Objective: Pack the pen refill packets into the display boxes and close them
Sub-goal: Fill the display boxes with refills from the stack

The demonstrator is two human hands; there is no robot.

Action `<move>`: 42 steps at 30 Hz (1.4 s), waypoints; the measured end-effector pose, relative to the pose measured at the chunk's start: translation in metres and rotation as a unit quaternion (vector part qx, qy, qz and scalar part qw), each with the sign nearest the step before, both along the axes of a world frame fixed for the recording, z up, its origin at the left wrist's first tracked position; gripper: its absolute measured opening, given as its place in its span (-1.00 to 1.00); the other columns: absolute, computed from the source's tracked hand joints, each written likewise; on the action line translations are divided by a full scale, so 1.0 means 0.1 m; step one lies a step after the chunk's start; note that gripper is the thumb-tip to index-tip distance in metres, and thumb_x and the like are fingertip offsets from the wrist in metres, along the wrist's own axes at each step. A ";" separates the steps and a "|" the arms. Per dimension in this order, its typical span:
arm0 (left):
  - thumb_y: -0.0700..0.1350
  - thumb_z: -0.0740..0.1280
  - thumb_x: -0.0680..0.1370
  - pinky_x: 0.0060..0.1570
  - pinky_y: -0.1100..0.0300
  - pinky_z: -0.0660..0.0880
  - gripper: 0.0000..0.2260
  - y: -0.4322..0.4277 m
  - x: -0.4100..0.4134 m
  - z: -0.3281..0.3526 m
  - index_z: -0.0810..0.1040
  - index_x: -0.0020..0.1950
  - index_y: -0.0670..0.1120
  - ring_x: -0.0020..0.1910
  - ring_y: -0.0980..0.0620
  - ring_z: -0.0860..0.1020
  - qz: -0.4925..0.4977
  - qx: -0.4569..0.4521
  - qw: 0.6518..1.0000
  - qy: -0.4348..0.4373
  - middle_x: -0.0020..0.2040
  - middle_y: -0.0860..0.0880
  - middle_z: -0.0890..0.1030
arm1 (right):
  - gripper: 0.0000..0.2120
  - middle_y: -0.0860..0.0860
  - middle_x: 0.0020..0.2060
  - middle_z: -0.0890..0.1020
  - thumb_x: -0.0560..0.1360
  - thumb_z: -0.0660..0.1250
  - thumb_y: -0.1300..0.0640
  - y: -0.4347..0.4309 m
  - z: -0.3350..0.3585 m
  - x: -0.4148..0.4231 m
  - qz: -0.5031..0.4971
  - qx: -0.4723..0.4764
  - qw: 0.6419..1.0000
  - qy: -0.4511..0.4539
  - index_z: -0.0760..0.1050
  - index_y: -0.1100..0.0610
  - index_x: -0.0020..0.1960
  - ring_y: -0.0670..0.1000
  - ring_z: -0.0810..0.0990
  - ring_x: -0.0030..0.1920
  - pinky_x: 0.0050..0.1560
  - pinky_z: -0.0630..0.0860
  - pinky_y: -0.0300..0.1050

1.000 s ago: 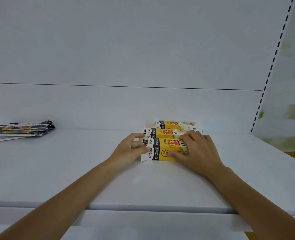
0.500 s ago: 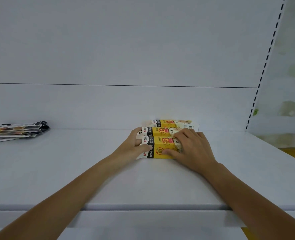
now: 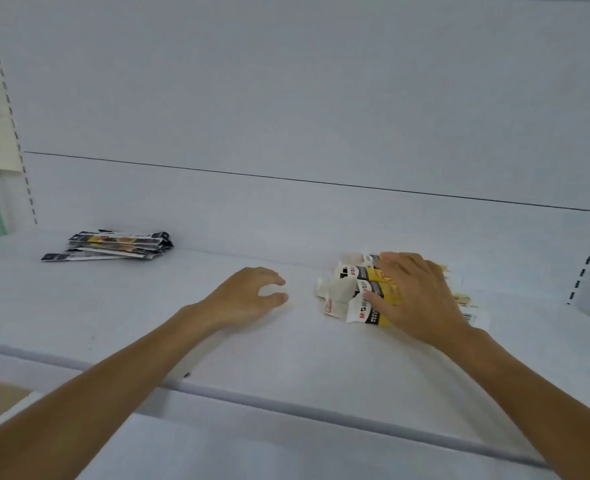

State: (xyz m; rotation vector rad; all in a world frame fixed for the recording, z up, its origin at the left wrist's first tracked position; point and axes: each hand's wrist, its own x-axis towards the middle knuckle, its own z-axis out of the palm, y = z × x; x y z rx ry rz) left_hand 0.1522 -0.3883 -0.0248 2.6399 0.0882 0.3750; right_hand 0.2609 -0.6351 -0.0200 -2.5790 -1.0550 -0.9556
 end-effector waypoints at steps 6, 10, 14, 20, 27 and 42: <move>0.03 0.26 0.56 0.29 0.27 0.18 -0.70 0.96 -0.44 -0.09 0.47 0.28 0.02 0.36 0.08 0.32 0.103 -0.015 0.994 -0.017 0.36 0.06 0.41 | -0.43 0.01 0.39 0.36 0.48 0.16 -0.15 1.26 0.27 -0.34 0.141 0.001 0.990 0.031 0.32 0.12 0.40 0.04 0.30 0.38 0.32 0.22 -0.04; 0.00 0.27 0.56 0.24 0.28 0.21 -0.69 1.69 -0.85 -0.08 0.46 0.29 0.01 0.35 0.07 0.33 0.158 -0.015 0.987 -0.014 0.36 0.05 0.41 | -0.43 -0.06 0.47 0.20 0.54 0.22 -0.05 2.10 0.28 -0.60 0.203 -0.010 0.978 0.051 0.14 0.04 0.48 -0.03 0.21 0.43 0.34 0.19 -0.12; -0.04 0.28 0.56 0.13 0.31 0.24 -0.72 2.50 -1.16 -0.09 0.49 0.26 0.01 0.29 0.05 0.40 0.195 -0.028 0.980 -0.027 0.33 0.04 0.46 | -0.50 -0.07 0.35 0.38 0.54 0.23 -0.05 2.94 0.21 -0.73 0.227 -0.009 0.962 0.152 0.23 0.02 0.43 -0.05 0.45 0.24 0.20 0.40 -0.09; -0.07 0.21 0.59 0.24 0.23 0.26 -0.72 3.50 -1.31 -0.14 0.46 0.30 -0.03 0.30 0.03 0.41 0.175 0.018 0.984 0.019 0.33 0.03 0.47 | -0.74 0.03 0.02 0.59 0.54 0.22 -0.01 3.95 0.04 -0.76 0.170 -0.047 0.967 0.183 0.52 0.13 0.09 0.06 0.53 0.03 0.00 0.43 -0.08; 0.03 0.13 0.61 0.32 0.09 0.23 -0.67 3.98 -0.93 -0.19 0.37 0.38 0.11 0.38 0.03 0.27 0.071 0.133 0.986 0.065 0.40 0.08 0.34 | -0.27 0.07 0.47 0.18 0.47 0.15 -0.33 4.58 -0.08 -0.43 0.074 -0.114 0.974 0.181 0.11 0.07 0.48 0.05 0.14 0.46 0.43 0.07 0.08; 0.09 0.25 0.54 0.39 0.11 0.10 -0.44 4.27 -0.46 -0.15 0.18 0.48 0.00 0.47 0.00 0.13 0.000 0.193 0.974 -0.115 0.49 0.00 0.19 | -0.68 0.03 0.09 0.49 0.58 0.15 -0.04 4.59 -0.08 -0.49 0.089 -0.142 0.975 0.144 0.40 -0.05 0.31 0.07 0.42 0.14 0.07 0.37 -0.04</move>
